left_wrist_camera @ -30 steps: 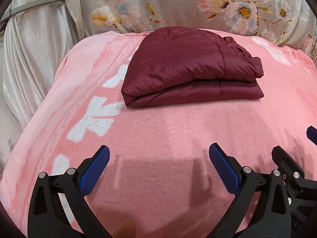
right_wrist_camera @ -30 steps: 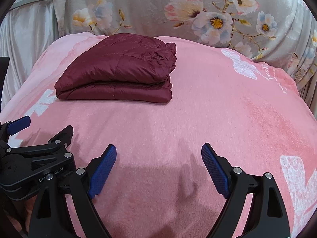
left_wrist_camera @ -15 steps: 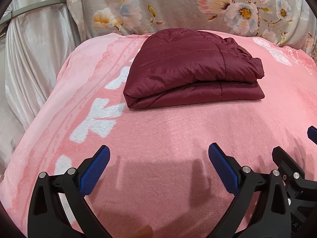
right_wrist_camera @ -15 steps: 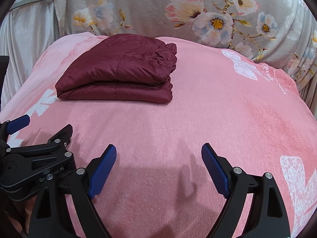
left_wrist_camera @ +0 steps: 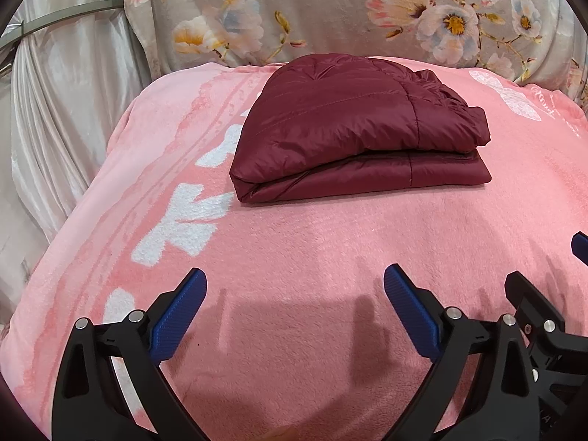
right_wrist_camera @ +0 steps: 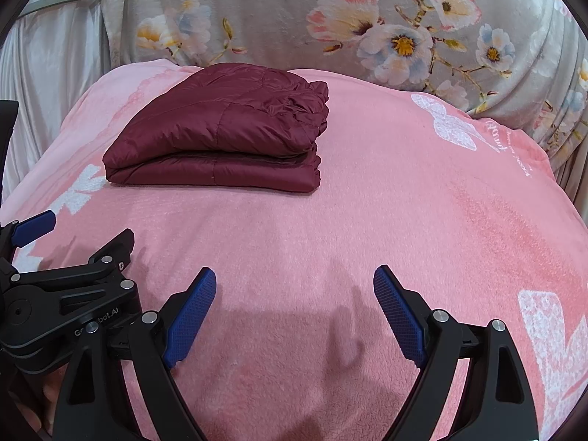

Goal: Fold large clothes

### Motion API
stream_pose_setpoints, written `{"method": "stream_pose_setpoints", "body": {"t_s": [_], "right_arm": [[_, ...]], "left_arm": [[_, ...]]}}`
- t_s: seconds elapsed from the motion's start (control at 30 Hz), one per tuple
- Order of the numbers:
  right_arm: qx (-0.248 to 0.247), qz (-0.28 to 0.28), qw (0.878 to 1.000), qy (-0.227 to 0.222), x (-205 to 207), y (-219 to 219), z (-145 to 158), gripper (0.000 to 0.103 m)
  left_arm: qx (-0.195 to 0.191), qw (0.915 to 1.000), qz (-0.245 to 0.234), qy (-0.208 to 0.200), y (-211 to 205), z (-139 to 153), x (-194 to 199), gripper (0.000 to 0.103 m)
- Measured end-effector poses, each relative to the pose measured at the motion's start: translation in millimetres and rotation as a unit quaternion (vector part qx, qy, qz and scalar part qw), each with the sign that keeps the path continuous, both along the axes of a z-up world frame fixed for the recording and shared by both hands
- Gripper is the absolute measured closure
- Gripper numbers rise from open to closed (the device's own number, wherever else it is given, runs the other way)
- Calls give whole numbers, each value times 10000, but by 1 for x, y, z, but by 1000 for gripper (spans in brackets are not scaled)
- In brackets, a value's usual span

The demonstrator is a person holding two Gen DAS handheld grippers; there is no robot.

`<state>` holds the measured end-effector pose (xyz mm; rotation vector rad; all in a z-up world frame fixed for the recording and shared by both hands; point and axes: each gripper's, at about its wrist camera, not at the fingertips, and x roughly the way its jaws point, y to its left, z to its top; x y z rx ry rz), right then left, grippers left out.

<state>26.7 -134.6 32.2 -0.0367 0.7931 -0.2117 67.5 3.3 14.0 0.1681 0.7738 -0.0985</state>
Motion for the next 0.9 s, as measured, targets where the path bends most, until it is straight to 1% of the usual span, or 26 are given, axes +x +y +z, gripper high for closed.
{"method": "stream_pose_setpoints", "body": {"t_s": [0.2,0.9], "right_arm": [[-68,29,10000,-24,0,3,2,17],[-70,30,10000,-17,0,2,1,17]], "left_arm": [[-3,10000,-25,11,0,1,0,14],[113,9999,-4,-49,-1,0,1,14]]}}
